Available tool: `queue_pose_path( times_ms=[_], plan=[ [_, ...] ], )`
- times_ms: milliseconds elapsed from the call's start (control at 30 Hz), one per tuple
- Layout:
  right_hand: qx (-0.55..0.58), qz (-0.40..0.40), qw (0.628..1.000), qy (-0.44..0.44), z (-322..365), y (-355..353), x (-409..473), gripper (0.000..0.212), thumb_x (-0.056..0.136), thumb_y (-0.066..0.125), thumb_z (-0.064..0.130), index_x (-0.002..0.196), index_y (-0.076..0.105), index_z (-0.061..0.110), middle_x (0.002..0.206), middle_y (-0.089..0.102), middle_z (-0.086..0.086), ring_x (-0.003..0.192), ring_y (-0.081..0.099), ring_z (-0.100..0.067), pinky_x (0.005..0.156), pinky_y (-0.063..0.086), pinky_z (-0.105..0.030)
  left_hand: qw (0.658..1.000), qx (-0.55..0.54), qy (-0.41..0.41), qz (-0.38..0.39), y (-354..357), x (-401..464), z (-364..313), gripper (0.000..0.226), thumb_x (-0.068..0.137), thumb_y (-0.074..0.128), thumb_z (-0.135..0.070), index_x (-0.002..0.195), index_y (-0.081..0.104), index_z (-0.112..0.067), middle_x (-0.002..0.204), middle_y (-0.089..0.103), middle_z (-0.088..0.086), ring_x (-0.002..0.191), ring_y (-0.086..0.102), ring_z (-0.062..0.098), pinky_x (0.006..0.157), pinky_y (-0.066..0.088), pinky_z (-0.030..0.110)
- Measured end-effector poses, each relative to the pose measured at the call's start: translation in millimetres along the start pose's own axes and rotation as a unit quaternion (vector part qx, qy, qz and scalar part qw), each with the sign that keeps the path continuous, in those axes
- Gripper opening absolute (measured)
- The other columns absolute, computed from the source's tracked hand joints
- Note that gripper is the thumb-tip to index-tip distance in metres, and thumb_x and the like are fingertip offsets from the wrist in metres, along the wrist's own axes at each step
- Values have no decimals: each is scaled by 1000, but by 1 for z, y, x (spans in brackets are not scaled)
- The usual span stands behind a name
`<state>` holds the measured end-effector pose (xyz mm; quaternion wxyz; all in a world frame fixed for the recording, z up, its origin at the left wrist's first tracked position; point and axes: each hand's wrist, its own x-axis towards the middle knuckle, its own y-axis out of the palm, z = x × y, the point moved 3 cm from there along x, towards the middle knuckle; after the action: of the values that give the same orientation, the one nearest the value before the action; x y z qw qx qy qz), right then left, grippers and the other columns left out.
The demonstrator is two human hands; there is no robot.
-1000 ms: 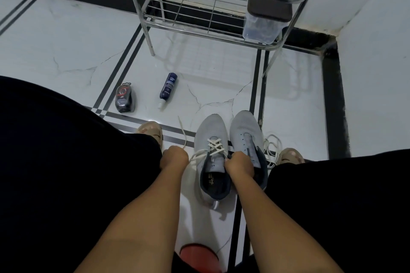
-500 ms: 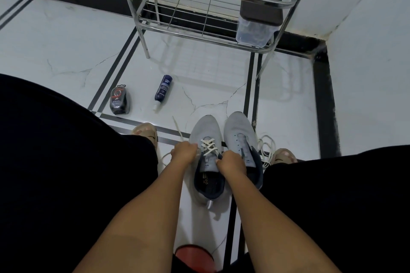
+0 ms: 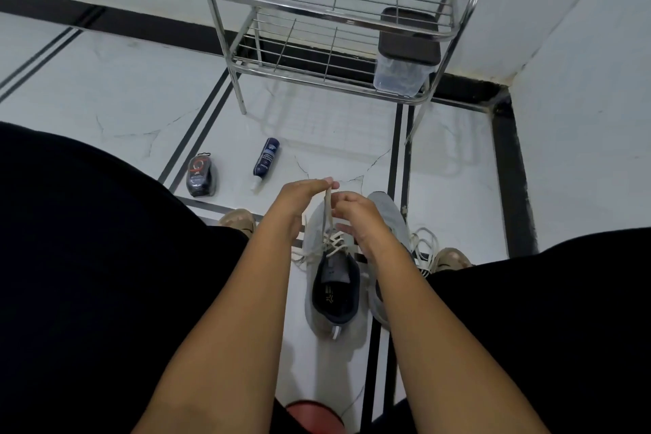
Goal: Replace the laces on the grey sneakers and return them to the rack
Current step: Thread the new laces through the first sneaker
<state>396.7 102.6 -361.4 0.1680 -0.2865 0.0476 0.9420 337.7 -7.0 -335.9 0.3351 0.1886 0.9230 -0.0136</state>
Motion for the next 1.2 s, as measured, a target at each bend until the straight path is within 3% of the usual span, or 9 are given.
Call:
queue_pose_path(
  times_ms=[67, 167, 300, 533, 700, 933, 1067, 1133, 1200],
  plan=[
    [26, 32, 999, 1, 3, 4, -3, 13, 88, 58, 12, 92, 68, 18, 94, 66, 1, 98, 59, -18, 87, 45, -36, 1000, -4, 7, 5, 3, -1, 0, 25, 89, 64, -29, 106, 73, -14, 108, 67, -5, 92, 55, -1, 62, 37, 15],
    [37, 65, 997, 16, -1, 2, -6, 10, 94, 56, 16, 89, 65, 19, 96, 67, 2, 99, 60, -15, 91, 40, -36, 999, -25, 25, -37, -2, -2, 1, 23, 87, 65, -28, 103, 74, -14, 114, 65, -4, 113, 45, 10, 89, 27, 26],
    [54, 118, 991, 42, -2, -5, -8, 14, 96, 55, 20, 109, 57, 16, 104, 70, -1, 104, 64, -15, 98, 37, -38, 996, -46, 20, -74, -9, 0, 4, 20, 88, 65, -27, 102, 74, -16, 118, 64, -5, 114, 43, 13, 89, 24, 32],
    [-78, 38, 996, -9, -3, 4, -6, 7, 95, 57, 20, 95, 64, 19, 94, 65, 5, 92, 57, -12, 83, 45, -29, 996, -48, 22, -71, -1, 0, 8, 20, 87, 65, -18, 104, 72, -9, 107, 67, -2, 113, 49, 11, 83, 29, 23],
    [152, 120, 977, 88, 2, 0, -6, 19, 100, 43, 16, 86, 55, 11, 70, 60, -3, 56, 59, -13, 72, 46, -28, 993, -64, -8, -101, -7, 4, 12, 23, 87, 66, -26, 106, 71, -12, 99, 63, -6, 96, 48, 11, 73, 33, 24],
    [-230, -63, 966, 100, -9, -74, 7, 13, 86, 69, 12, 81, 69, 0, 69, 61, -10, 56, 48, -16, 59, 41, -27, 950, -181, -74, -242, -33, 9, 29, 26, 86, 69, -21, 107, 64, -6, 99, 49, 1, 98, 39, 19, 77, 36, 30],
    [-232, -99, 961, 110, -12, -78, 11, 20, 90, 61, 1, 70, 63, 6, 66, 60, -10, 59, 53, -19, 65, 46, -26, 901, -233, -105, -349, -42, 11, 53, 20, 89, 67, -21, 95, 56, -6, 87, 53, 7, 83, 48, 22, 76, 38, 34],
    [-194, -88, 970, 115, -14, -73, 14, 21, 93, 51, -7, 79, 60, 6, 69, 59, -12, 57, 55, -16, 58, 49, -19, 907, -209, -158, -330, -45, 14, 62, 31, 92, 60, -18, 121, 55, -10, 116, 56, 9, 103, 51, 23, 78, 45, 34],
    [-229, -109, 959, 124, -17, -71, 18, 22, 93, 52, -2, 75, 57, 8, 71, 60, -13, 55, 56, -15, 54, 47, -18, 920, 135, -172, -325, -52, 27, 75, 50, 94, 52, -20, 142, 41, -15, 148, 37, 4, 131, 42, 23, 96, 44, 32]
  ],
)
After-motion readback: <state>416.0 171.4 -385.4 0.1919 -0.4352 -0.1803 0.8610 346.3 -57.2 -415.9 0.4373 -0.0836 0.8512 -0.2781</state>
